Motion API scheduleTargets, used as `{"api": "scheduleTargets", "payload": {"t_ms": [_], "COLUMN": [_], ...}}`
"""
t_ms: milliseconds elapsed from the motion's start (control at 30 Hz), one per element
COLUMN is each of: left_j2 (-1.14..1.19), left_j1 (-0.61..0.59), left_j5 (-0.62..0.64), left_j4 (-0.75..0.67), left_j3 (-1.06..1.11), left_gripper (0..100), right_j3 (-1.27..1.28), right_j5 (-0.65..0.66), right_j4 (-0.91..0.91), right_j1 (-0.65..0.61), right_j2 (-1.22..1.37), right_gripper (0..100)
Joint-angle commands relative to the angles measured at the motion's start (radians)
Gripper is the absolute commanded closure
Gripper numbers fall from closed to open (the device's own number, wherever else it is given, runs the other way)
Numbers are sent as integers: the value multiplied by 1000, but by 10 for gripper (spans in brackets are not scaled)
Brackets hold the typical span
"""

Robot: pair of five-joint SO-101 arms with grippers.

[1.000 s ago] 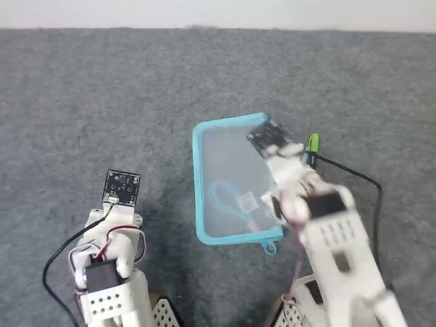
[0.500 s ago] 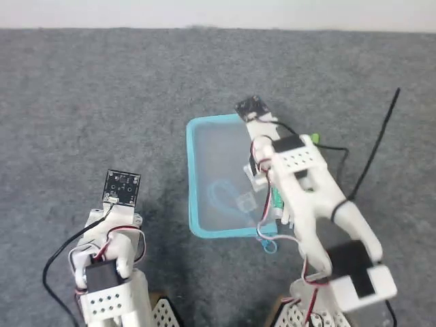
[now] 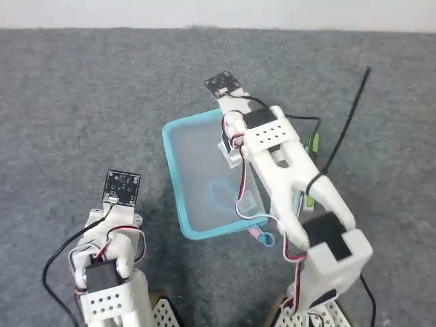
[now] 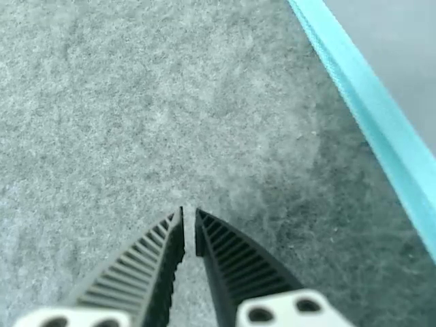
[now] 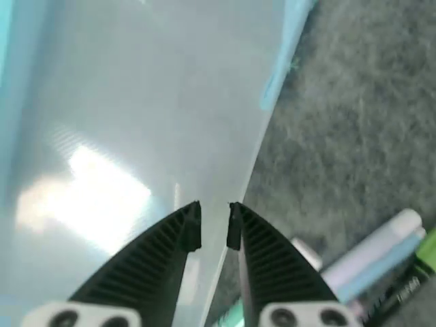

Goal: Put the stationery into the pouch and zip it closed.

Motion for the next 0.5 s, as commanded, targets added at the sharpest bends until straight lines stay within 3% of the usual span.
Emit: {"api": "scheduleTargets", "payload": {"t_ms": [0,233,467], "left_j2": [9,9,9], "left_j1": [3,3,6], "left_j5": [-17,-17,-17], "left_j4": [-18,-20,-21], "left_j3": [-8,-8,-8], "left_gripper": [976,976,976], "right_j3": [46,595,939], "right_j5": [64,210,353], "right_j4": [39,-76,-81], "right_j1": [-12,4,67], "right_j2": [-231,-654,-834], "right_gripper": [924,926,929]}}
